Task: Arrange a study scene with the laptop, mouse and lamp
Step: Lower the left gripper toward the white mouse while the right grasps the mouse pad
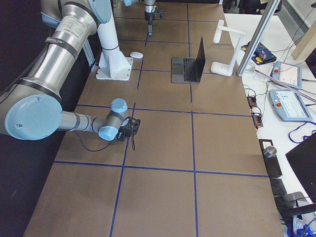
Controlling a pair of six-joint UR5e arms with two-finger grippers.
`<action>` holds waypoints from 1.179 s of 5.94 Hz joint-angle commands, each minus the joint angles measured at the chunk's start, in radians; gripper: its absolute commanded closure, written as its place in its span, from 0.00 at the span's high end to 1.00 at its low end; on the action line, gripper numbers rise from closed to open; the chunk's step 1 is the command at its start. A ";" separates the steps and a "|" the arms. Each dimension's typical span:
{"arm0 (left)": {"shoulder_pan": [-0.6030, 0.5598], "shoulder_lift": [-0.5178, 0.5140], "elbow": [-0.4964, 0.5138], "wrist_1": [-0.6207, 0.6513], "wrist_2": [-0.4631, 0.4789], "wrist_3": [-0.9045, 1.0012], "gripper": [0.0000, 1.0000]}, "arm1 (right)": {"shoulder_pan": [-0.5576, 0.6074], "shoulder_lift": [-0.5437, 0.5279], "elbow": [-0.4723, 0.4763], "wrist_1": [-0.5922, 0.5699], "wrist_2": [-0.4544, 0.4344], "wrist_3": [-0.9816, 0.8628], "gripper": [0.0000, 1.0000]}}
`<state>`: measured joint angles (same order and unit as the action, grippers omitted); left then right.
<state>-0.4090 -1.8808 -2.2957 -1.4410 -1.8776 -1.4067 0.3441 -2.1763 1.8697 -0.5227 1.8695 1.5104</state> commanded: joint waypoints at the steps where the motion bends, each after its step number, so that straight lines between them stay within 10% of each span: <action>1: -0.001 0.000 -0.002 0.001 0.000 0.000 1.00 | 0.003 0.001 0.000 0.001 0.002 -0.001 0.00; 7: -0.001 0.000 -0.030 0.001 0.002 -0.003 1.00 | 0.200 0.217 0.083 -0.014 0.072 0.001 0.00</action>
<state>-0.4096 -1.8806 -2.3228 -1.4404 -1.8771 -1.4092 0.4913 -2.0257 1.9591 -0.5324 1.9194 1.5107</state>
